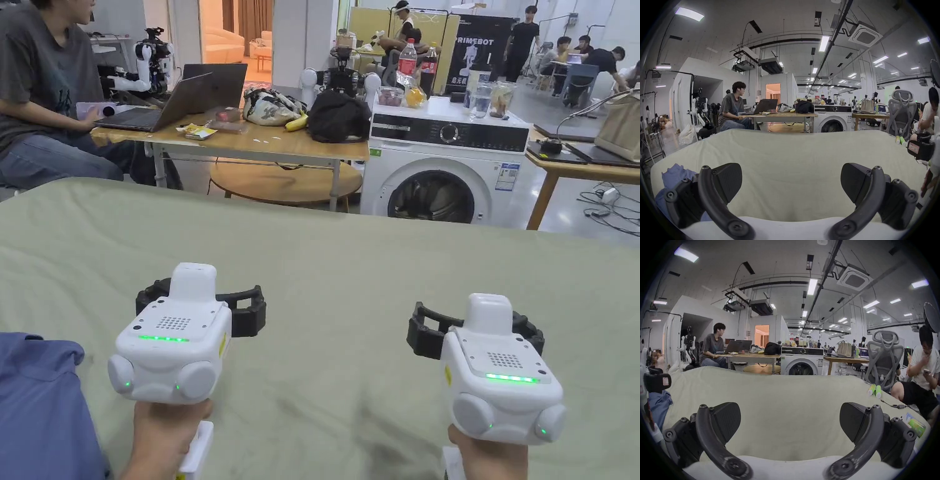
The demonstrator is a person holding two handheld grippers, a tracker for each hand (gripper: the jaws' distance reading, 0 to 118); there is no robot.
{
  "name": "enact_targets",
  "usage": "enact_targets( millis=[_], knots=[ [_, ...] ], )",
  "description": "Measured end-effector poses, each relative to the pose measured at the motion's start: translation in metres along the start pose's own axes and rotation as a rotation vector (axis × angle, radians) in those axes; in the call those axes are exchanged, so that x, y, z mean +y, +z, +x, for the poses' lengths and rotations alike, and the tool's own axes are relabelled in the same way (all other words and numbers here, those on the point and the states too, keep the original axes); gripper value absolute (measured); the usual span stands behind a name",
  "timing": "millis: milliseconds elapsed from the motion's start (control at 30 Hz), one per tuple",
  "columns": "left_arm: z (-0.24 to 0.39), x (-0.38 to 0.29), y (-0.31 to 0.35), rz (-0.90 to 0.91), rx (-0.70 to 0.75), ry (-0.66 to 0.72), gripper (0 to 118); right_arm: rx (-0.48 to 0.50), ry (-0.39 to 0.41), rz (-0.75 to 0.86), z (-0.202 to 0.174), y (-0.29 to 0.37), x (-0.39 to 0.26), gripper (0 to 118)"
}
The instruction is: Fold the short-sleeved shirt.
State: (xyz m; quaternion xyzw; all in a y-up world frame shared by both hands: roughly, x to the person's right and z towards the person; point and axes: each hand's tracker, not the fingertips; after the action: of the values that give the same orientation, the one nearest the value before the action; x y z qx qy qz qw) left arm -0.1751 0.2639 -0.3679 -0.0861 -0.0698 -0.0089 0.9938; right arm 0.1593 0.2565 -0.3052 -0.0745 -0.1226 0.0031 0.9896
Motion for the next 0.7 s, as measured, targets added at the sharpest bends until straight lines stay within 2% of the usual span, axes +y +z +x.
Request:
enact_targets(
  millis=[400, 700],
  knots=[
    [0.003, -0.002, 0.004, 0.015, -0.009, -0.056, 118, -0.028, 0.01, -0.001, 0.004, 0.004, -0.009, 118],
    [0.001, 0.006, 0.004, 0.026, -0.013, 0.006, 118, -0.026, -0.019, 0.011, 0.005, 0.005, 0.002, 118]
  ],
)
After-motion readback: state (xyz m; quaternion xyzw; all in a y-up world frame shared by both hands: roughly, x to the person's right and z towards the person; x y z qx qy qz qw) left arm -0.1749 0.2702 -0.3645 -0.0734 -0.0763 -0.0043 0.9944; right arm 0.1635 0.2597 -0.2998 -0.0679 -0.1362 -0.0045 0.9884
